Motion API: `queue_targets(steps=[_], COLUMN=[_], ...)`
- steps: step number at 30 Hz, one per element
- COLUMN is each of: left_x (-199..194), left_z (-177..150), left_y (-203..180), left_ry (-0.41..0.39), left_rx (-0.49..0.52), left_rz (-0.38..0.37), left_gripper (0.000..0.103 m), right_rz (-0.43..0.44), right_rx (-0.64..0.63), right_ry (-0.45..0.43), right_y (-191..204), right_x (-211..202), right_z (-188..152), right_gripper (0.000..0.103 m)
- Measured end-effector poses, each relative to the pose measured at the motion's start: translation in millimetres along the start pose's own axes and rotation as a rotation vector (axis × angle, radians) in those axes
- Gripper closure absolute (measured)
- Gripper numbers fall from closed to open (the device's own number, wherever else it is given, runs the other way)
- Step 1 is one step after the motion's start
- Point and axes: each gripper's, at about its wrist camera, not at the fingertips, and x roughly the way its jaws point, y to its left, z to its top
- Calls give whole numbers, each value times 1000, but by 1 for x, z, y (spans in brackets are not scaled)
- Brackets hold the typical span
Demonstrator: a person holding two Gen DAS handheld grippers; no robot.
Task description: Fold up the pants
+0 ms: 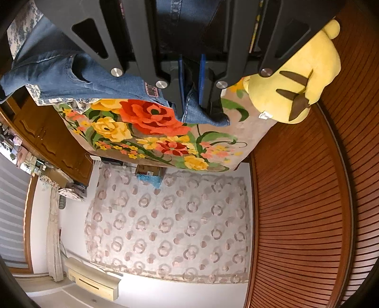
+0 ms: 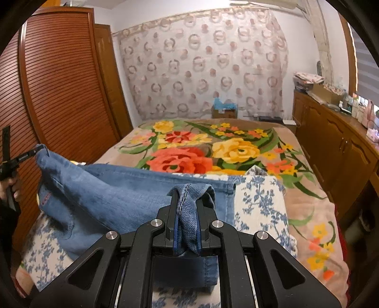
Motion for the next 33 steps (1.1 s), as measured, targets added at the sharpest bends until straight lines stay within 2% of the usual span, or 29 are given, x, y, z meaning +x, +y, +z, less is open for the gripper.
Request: queue_targets(steps=[11, 16, 22, 23, 24, 25, 28, 29, 32, 33], left_x=[60, 75, 65, 62, 57, 54, 47, 46, 47, 48], left_z=[7, 2, 2, 2, 1, 1, 0, -2, -11, -17], left_y=[-2, -11, -14, -14, -13, -13, -14, -16, -26, -33], left_ry=[87, 133, 129, 123, 115, 114, 132, 139, 177, 196], left_rx=[3, 30, 71, 80, 87, 84, 83, 83, 90, 98], left_rz=[0, 25, 51, 56, 53, 44, 9, 0, -51, -68], left_gripper=[95, 93, 80, 74, 67, 64, 61, 59, 55, 55], right_rz=[-60, -97, -111, -112, -113, -112, -122, -126, -161, -168], right_rx=[-33, -46, -50, -48, -45, -42, -50, -53, -53, -50], right_ry=[64, 140, 161, 161, 164, 167, 170, 167, 147, 134], right_y=[-9, -14, -17, -18, -19, -20, -17, -15, -14, -15], right_x=[61, 93, 109, 110, 111, 112, 111, 109, 104, 100], right_z=[16, 7, 3, 3, 3, 3, 5, 6, 9, 10], right_gripper=[95, 95, 95, 95, 94, 92, 90, 86, 65, 64])
